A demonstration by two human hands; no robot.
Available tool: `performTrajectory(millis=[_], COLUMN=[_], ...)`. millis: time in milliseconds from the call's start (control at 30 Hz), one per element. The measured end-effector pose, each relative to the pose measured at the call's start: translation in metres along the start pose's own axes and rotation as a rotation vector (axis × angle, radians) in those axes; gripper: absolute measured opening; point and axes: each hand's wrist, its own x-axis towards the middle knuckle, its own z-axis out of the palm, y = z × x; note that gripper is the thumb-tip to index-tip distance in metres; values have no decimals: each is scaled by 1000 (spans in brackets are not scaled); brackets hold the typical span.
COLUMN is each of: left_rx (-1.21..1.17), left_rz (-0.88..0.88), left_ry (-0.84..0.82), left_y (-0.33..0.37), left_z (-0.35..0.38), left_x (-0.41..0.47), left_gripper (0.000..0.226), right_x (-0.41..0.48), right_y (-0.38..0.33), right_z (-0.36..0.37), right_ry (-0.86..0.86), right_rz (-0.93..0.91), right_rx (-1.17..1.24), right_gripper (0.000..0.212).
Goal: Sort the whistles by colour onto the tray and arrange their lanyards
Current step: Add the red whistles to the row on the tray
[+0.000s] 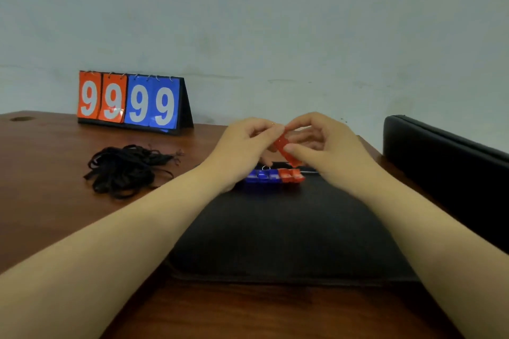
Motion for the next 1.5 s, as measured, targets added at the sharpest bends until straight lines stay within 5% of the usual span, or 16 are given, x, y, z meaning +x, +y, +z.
performTrajectory(millis=[233, 400, 500, 567, 800, 1267, 1500], left_rx=[45, 793, 1010, 1099, 1068, 1065, 1120], left_rz=[27, 209, 218, 161, -52, -326, -419], left_ry=[89, 200, 287, 298, 215, 56, -38], left_y=[-8, -7, -4, -6, -10, -11, -11], left_z=[-2, -9, -15, -20, -33, -41, -42], left_x=[3, 6, 9, 11, 17, 17, 16], left_gripper=[11, 17, 25, 26, 21, 9, 15], right_x=[1, 6, 9, 10, 11, 12, 18], right_y=[3, 10, 16, 23, 36, 39, 47], right_z=[8, -2, -13, -17, -16, -11, -4], right_ry=[4, 129, 241, 140, -89, -149, -103], right_rz=[-27, 67, 269, 435, 910, 823, 779], right_rx=[-293, -394, -402, -434, -96, -155, -226], right_gripper=[14, 17, 27, 24, 15, 9, 25])
